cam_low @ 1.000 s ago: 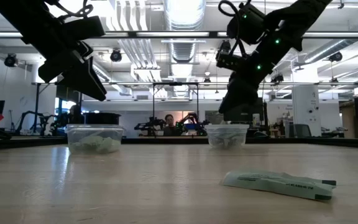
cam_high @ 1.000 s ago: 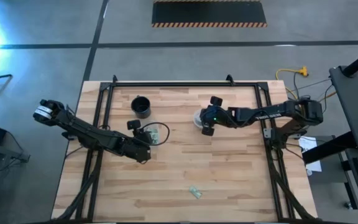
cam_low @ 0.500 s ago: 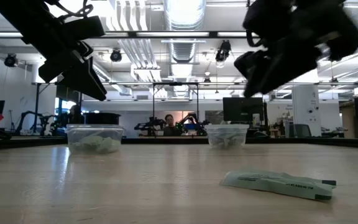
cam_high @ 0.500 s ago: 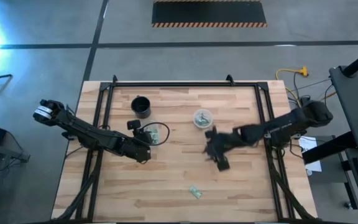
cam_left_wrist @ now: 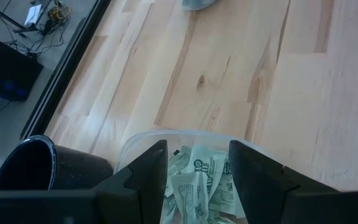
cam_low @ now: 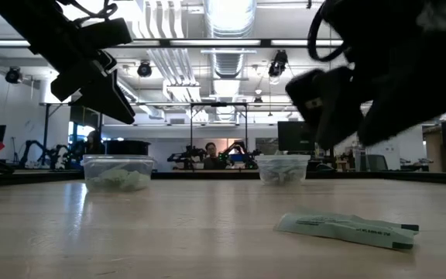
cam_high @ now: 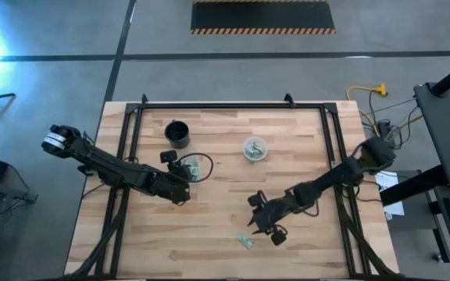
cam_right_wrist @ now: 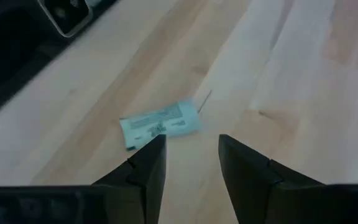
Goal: Pick and place items into bin
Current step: Put the stevia packet into the right transparent bin
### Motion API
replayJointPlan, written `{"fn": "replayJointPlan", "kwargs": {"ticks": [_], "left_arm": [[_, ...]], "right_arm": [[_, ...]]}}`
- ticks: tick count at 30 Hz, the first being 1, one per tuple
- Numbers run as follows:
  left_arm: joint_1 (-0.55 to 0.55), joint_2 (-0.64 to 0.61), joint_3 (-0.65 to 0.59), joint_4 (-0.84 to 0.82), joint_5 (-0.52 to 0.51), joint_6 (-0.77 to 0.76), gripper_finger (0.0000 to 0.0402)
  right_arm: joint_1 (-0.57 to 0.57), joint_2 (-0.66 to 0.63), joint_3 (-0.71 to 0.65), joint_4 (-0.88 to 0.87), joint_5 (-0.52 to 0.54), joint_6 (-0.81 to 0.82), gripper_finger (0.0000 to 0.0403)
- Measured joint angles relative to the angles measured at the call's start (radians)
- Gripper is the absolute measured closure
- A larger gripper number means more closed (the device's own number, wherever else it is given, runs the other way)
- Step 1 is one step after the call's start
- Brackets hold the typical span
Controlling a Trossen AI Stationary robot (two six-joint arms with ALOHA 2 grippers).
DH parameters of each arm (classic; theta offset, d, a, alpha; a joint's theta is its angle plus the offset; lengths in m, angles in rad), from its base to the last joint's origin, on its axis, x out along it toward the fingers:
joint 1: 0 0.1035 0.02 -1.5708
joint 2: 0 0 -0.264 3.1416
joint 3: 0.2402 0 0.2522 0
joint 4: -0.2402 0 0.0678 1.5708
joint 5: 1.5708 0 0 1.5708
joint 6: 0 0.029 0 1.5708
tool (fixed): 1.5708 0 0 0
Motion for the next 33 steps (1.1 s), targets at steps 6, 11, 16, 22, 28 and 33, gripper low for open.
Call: {"fn": "replayJointPlan", "kwargs": {"ticks": [6,11,16,22,28,33], "left_arm": [[0.002,0.0,0.0,0.002,0.0,0.0,0.0246],[0.002,0.0,0.0,0.004,0.0,0.0,0.0246],[0.002,0.0,-0.003,0.011,0.0,0.0,0.0246],[0.002,0.0,-0.004,0.013,0.0,0.003,0.0246],[0.002,0.0,-0.005,0.021,0.0,0.022,0.0246],[0.002,0.0,-0.006,0.021,0.0,0.022,0.0246]], "right_arm": [[-0.004,0.08,0.02,0.046,-0.006,0.015,0.0248],[-0.007,0.12,0.047,0.099,-0.05,0.025,0.0231],[-0.015,0.175,0.075,0.123,-0.099,0.041,0.022],[-0.028,0.223,0.099,0.116,-0.104,0.049,0.0218],[-0.035,0.214,0.099,0.096,-0.108,0.051,0.0218],[-0.035,0.217,0.099,0.097,-0.109,0.054,0.0222]]}}
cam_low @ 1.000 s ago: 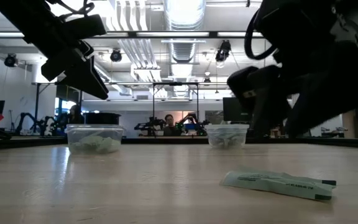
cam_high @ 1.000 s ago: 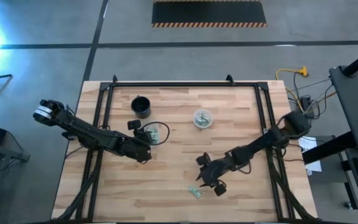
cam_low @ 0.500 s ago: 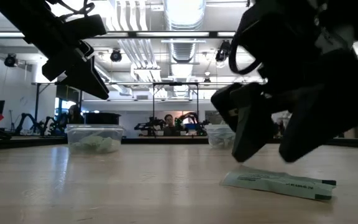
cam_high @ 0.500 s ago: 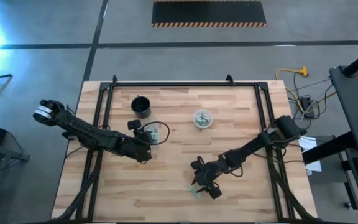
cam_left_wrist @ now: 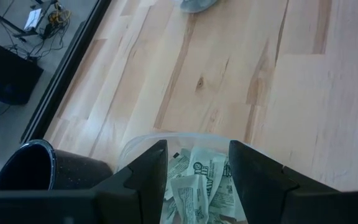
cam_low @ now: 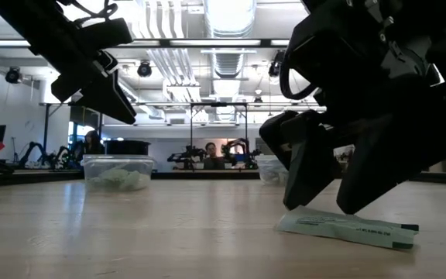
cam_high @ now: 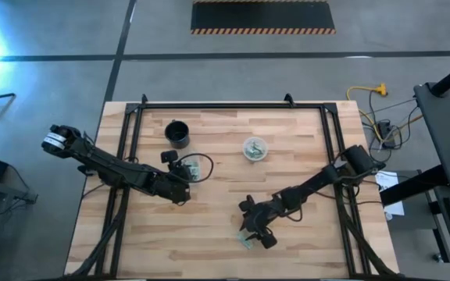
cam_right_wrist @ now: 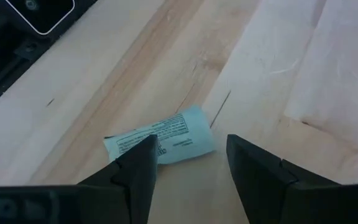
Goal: Pick and place items into bin
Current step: Put the stevia packet into the right transparent bin
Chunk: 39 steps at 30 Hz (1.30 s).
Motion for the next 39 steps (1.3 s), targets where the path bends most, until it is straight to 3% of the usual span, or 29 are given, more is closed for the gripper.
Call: {"fn": "replayJointPlan", "kwargs": {"ticks": [17,24,33,39], "left_arm": [[0.0,0.0,-0.003,0.004,0.0,0.002,0.0246],[0.0,0.0,-0.004,0.004,0.0,0.002,0.0246],[0.0,0.0,-0.009,0.003,0.0,0.001,0.0246],[0.0,0.0,-0.009,0.003,0.0,0.001,0.0246]], "right_arm": [[-0.002,0.032,0.0,0.041,-0.029,-0.003,0.0249],[-0.001,0.033,0.0,0.041,-0.032,-0.056,0.0293],[0.0,0.033,-0.002,0.039,-0.034,-0.128,0.0382],[0.001,0.033,-0.002,0.039,-0.027,-0.156,0.0394]]}}
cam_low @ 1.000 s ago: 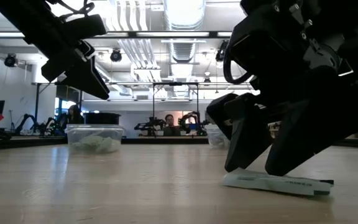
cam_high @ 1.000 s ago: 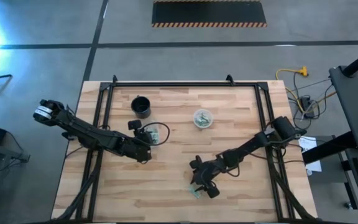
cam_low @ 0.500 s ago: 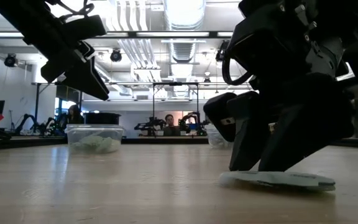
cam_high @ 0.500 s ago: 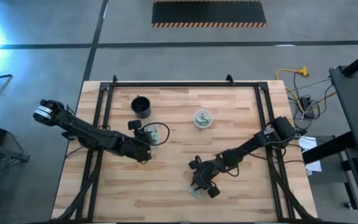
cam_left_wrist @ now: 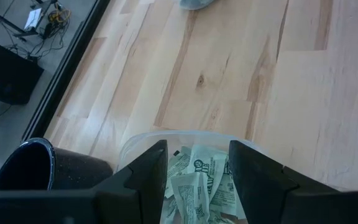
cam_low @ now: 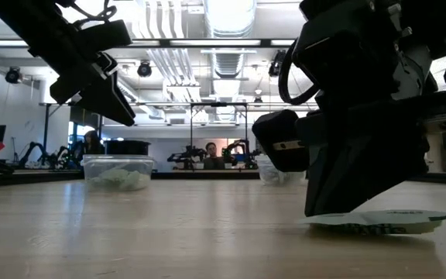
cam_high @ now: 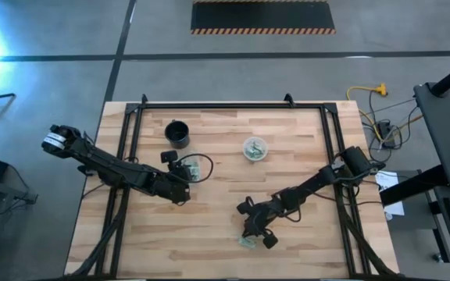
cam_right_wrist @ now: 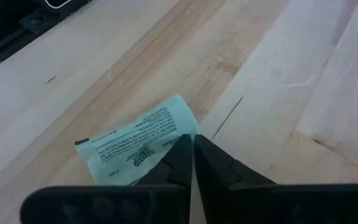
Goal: Pick and place items into bin
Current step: Put the stevia packet into the right transparent bin
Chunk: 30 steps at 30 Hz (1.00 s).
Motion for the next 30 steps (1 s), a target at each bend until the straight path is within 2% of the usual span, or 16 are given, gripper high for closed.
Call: {"fn": "replayJointPlan", "kwargs": {"ticks": [8,16,21,24,27,30], "left_arm": [[0.0,0.0,0.0,0.0,0.0,0.0,0.0246],[0.0,0.0,0.0,-0.002,0.0,0.0,0.0246],[0.0,0.0,0.0,0.0,0.0,0.0,0.0246],[0.0,0.0,0.0,0.0,0.0,0.0,0.0246],[0.0,0.0,0.0,0.0,0.0,0.0,0.0246],[0.0,0.0,0.0,0.001,0.0,0.0,0.0246]], "right_arm": [[0.002,-0.01,0.0,-0.008,0.051,-0.023,0.0395],[0.007,-0.122,-0.002,-0.199,0.245,0.008,0.0395],[0.017,-0.145,-0.004,-0.215,0.249,0.023,0.0395],[0.025,-0.144,-0.005,-0.21,0.223,0.065,0.0395],[0.024,-0.137,-0.005,-0.157,0.053,0.101,0.0392],[0.033,-0.124,-0.004,-0.107,-0.012,0.102,0.0376]]}}
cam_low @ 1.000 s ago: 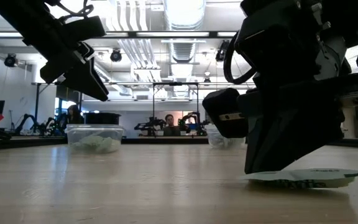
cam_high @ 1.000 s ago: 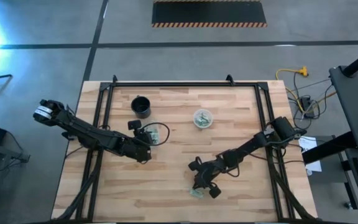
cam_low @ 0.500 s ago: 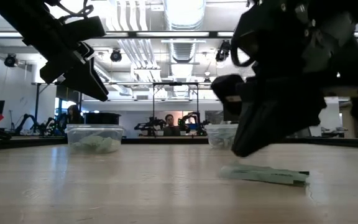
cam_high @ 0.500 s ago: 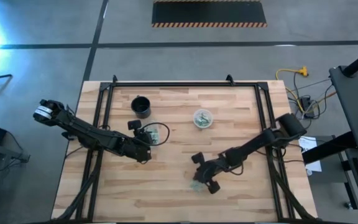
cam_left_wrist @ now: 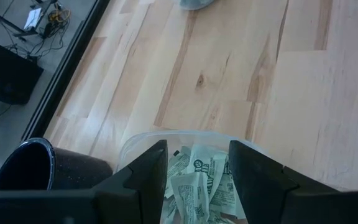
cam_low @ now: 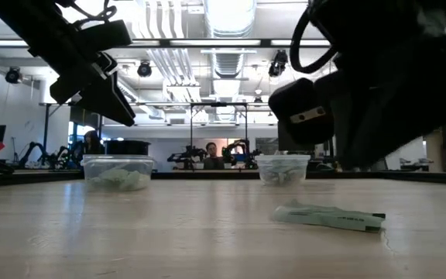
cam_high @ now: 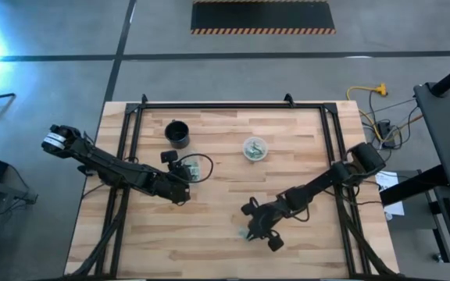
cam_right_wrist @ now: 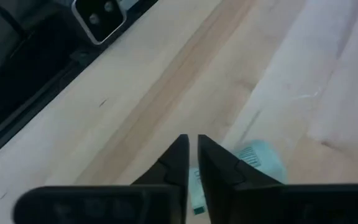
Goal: Pick and place items into bin
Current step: Put the stevia packet into the right transparent bin
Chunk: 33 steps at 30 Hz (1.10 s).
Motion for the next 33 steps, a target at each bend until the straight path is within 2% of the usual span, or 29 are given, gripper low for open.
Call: {"fn": "replayJointPlan", "kwargs": {"ticks": [12,16,23,33], "left_arm": [[0.0,0.0,0.0,0.0,0.0,0.0,0.0246],[0.0,0.0,0.0,0.0,0.0,0.0,0.0246],[0.0,0.0,0.0,0.0,0.0,0.0,0.0246],[0.0,0.0,0.0,0.001,0.0,0.0,0.0246]], "right_arm": [[0.005,0.017,-0.002,-0.008,0.048,0.029,0.023],[0.006,0.017,-0.003,-0.01,0.048,0.029,0.0194],[0.007,0.017,-0.003,-0.013,0.077,0.029,0.0164],[0.006,0.082,0.009,0.001,0.086,0.047,0.015]]}}
